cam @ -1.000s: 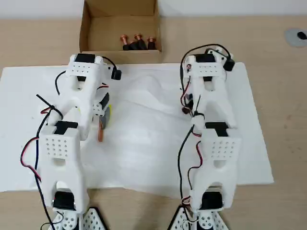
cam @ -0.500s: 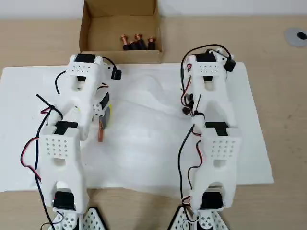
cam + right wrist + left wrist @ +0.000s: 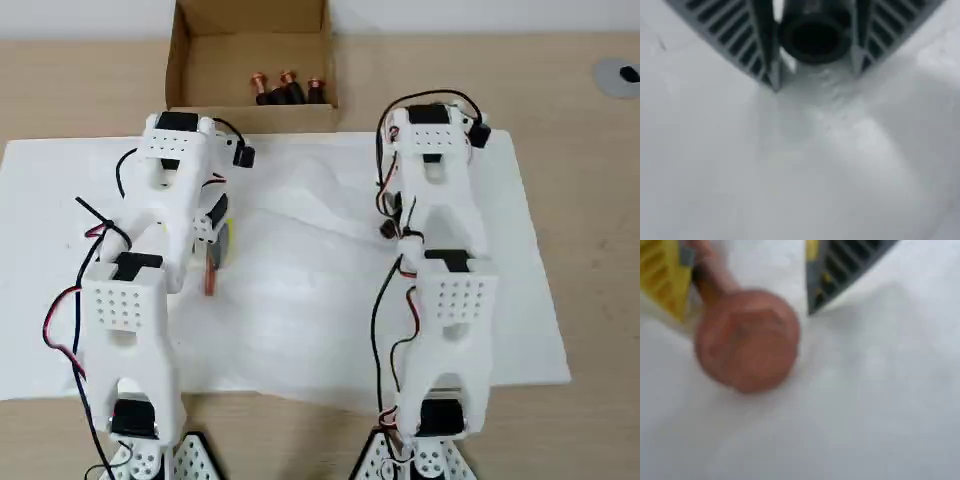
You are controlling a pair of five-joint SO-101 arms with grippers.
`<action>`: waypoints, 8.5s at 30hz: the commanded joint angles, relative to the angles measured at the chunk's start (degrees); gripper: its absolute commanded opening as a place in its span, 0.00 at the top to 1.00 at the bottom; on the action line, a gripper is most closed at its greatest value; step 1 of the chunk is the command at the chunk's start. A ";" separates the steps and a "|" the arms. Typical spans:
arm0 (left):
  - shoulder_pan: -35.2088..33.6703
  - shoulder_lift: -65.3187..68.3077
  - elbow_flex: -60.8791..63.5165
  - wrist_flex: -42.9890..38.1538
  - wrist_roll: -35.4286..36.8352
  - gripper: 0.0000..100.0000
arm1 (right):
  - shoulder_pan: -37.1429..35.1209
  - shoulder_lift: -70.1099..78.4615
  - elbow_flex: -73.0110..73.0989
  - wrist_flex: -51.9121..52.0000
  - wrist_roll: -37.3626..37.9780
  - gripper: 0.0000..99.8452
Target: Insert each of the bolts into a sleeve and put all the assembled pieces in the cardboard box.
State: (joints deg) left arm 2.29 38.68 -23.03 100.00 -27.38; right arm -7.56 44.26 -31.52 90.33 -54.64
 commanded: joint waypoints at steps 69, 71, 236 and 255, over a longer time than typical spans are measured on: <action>-4.40 -58.15 28.66 0.35 4.13 0.82 | -22.02 -7.78 7.08 5.63 50.64 0.99; -4.48 -59.74 30.07 0.35 4.13 0.82 | -22.73 -5.93 7.08 5.36 51.60 0.98; 4.31 -22.46 32.53 -22.07 32.35 0.98 | -4.70 -92.26 57.80 -18.81 54.95 0.99; 5.98 -29.93 13.27 -13.80 32.18 0.99 | -4.70 -92.26 57.80 -18.81 54.86 0.99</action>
State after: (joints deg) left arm 6.59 15.47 0.00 83.12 4.79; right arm -13.01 -46.20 26.42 72.75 0.57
